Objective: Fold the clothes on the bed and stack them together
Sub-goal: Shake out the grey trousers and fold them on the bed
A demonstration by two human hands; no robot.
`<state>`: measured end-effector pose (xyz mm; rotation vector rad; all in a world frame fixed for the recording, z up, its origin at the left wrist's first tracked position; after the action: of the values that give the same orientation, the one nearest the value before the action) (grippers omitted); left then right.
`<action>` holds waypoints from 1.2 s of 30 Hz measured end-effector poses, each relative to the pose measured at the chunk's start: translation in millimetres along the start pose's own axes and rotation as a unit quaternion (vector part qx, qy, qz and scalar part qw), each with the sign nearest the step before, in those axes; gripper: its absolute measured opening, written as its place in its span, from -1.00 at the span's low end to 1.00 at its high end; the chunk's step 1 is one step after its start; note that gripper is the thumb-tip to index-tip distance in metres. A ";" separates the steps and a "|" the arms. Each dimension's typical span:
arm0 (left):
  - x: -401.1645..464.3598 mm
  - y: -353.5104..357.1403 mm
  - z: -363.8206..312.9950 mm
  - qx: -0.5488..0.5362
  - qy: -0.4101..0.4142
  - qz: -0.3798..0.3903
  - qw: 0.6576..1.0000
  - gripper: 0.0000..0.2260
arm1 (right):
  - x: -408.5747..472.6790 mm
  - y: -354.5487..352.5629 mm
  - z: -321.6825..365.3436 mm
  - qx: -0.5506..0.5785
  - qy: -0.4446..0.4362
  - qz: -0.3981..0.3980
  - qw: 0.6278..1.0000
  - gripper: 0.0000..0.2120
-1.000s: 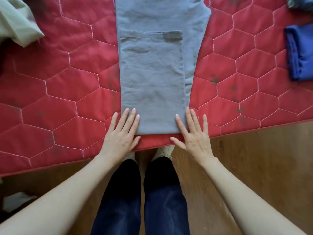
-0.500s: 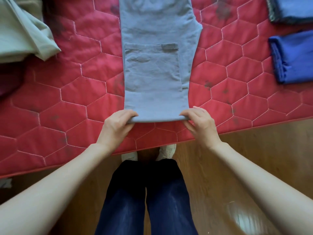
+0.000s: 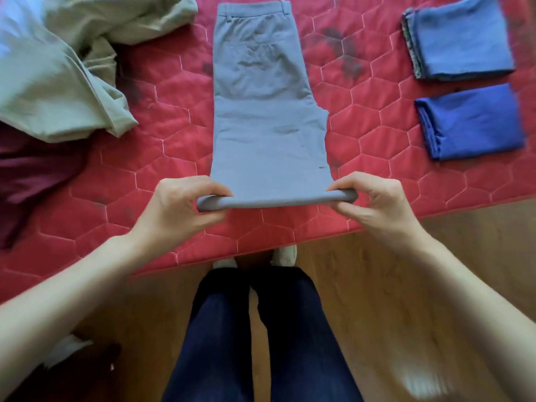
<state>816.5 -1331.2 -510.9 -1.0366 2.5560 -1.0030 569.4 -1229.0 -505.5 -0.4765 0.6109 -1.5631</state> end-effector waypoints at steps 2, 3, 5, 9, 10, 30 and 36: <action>-15.3 6.6 -8.4 -0.006 0.007 0.034 0.999 -0.90 | -13.5 3.4 -0.9 0.011 0.022 0.041 0.999 -0.87; -22.7 11.3 -10.2 -0.011 0.002 0.049 0.999 -0.89 | -20.1 6.4 -2.7 0.016 0.030 0.059 0.998 -0.87; -32.9 21.0 -7.8 -0.025 -0.020 0.068 0.997 -0.84 | -28.8 13.4 -9.0 0.026 0.042 0.080 0.996 -0.86; -26.4 28.7 13.3 -0.066 -0.100 0.030 0.992 -0.86 | -19.1 21.2 -31.3 0.047 0.060 0.064 0.995 -0.85; -20.3 29.3 18.5 -0.077 -0.114 0.019 0.990 -0.87 | -11.0 20.1 -38.0 0.056 0.066 0.053 0.995 -0.85; 293.4 12.8 257.8 -0.159 -0.320 -0.186 0.915 -0.61 | 376.5 13.4 -179.4 0.018 0.163 -0.065 0.984 -0.85; 323.6 43.5 323.7 -0.105 -0.360 -0.171 0.911 -0.66 | 421.2 50.7 -224.7 -0.044 0.211 -0.057 0.975 -0.81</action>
<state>691.5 -1695.3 -762.3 -1.5887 1.9201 -0.2905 430.5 -1627.2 -735.0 -0.2461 0.9952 -1.7671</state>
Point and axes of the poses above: each hand's wrist, its own x-axis towards the middle knuckle, its own y-axis out of the palm, z = x × y, the point moved 7 cm from there along x, towards the middle knuckle, and after that the axes turned 1 degree about z, right-handed, at the moved point
